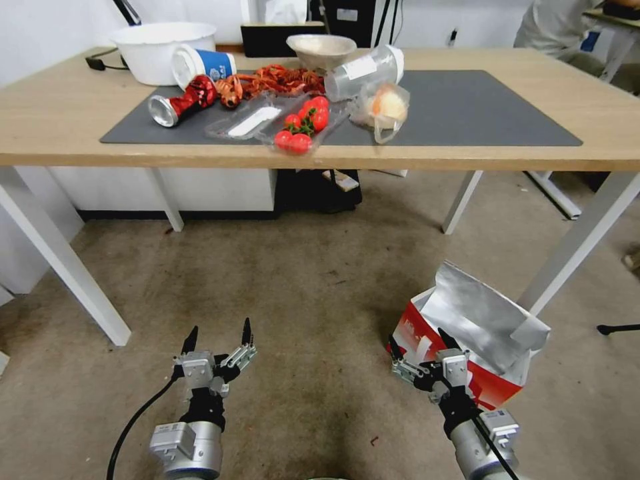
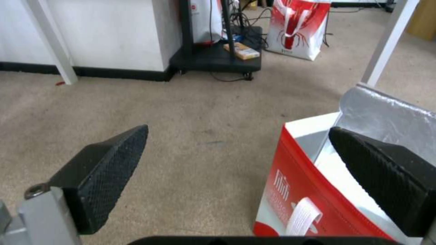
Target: Pick up the food delivery bag from the floor and place it on the table.
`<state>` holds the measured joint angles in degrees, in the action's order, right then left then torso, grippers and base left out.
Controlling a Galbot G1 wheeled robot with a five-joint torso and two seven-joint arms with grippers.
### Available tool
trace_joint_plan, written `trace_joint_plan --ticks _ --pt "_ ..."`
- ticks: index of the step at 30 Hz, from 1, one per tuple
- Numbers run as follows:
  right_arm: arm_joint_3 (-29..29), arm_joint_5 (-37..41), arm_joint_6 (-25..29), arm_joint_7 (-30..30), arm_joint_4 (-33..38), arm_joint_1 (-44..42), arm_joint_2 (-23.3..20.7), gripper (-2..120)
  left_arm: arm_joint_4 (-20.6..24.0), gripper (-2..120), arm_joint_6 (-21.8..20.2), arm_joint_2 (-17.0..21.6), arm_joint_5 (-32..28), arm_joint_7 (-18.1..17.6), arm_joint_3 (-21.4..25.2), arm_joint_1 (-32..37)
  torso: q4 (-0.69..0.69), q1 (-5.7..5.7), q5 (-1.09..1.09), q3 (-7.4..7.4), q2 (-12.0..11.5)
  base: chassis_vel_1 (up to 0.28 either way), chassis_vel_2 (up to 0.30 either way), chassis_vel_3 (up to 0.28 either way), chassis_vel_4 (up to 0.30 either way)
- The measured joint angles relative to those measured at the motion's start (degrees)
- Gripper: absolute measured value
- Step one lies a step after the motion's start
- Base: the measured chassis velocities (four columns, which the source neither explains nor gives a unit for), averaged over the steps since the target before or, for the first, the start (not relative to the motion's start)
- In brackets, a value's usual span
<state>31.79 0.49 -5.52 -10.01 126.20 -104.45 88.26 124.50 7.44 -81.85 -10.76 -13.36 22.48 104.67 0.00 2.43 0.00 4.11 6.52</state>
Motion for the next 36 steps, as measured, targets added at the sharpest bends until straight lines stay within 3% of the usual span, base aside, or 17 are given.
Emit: trace_joint_plan --ticks 20,31,36 --pt "0.09 0.09 -0.11 -0.02 -0.42 0.07 -0.04 100 -0.65 100 -0.24 0.17 -0.63 0.03 0.14 -0.25 0.0 -0.32 0.0 -4.09 -4.39 0.0 0.0 0.0 0.0" --pt "0.07 0.09 -0.15 -0.03 -0.58 0.11 -0.2 100 -0.69 100 -0.23 0.27 -0.74 -0.06 0.26 -0.22 0.0 -0.61 0.0 -4.11 -5.33 0.0 0.0 0.0 0.0" --pt "-0.05 0.05 -0.12 -0.02 -0.65 0.12 -0.28 100 -2.4 100 3.85 0.08 0.91 1.96 0.64 -0.49 0.0 -0.61 0.0 -4.11 -5.23 0.0 0.0 0.0 0.0"
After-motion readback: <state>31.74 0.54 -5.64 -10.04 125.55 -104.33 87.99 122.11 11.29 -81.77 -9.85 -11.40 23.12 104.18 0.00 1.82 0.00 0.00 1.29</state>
